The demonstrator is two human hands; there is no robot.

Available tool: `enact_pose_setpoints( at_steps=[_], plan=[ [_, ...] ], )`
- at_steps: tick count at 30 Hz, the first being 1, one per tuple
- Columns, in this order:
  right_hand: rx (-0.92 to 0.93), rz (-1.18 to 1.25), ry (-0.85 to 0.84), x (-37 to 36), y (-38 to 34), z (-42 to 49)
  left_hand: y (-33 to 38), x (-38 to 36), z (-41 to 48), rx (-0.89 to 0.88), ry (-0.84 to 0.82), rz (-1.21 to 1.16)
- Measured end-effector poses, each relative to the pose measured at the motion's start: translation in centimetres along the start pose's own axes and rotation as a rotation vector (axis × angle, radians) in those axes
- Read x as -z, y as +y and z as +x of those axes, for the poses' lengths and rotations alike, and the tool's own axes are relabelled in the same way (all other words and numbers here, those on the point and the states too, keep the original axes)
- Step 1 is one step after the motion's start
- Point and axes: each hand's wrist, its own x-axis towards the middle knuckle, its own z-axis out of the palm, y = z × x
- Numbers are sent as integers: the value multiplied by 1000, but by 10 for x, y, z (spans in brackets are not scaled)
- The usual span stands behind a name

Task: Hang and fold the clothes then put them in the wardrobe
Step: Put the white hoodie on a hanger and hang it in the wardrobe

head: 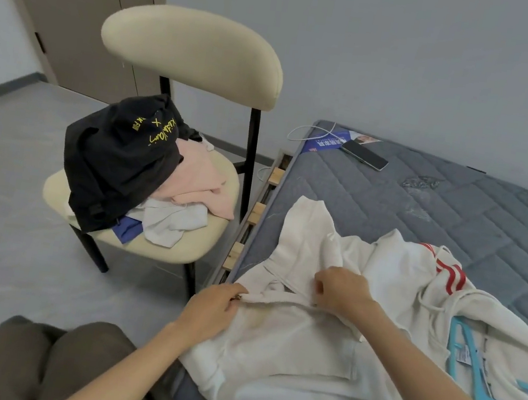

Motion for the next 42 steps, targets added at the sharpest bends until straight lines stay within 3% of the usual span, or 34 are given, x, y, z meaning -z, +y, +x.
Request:
enact_pose_setpoints(
  at_steps=[3,8,10,13,16,22,24,27,32,42],
  plan=[
    [-45,-30,-92,8,-10,6,-6,13,3,101,71,-299],
    [147,12,187,24,-46,44,-14,32,9,86,101,-498],
    [255,87,152,22,-56,65,-15,37,12,100,93,-573],
    [273,106,-12,14,-66,88,-17,38,18,153,47,-655],
    [231,-99,-89,1,-68,99,-15,37,24,227,-15,-791],
    [264,-269,111,11,-65,108,-13,31,34,350,-18,-914],
    [255,-147,107,18,-59,107,-11,26,38,400,-37,-901],
    [188,239,43,31,-49,102,-8,17,38,424,-35,-946],
    [307,575,-18,45,-38,88,3,11,43,415,118,-951],
    [328,590,-123,53,-39,79,22,20,48,248,211,-896]
  ],
)
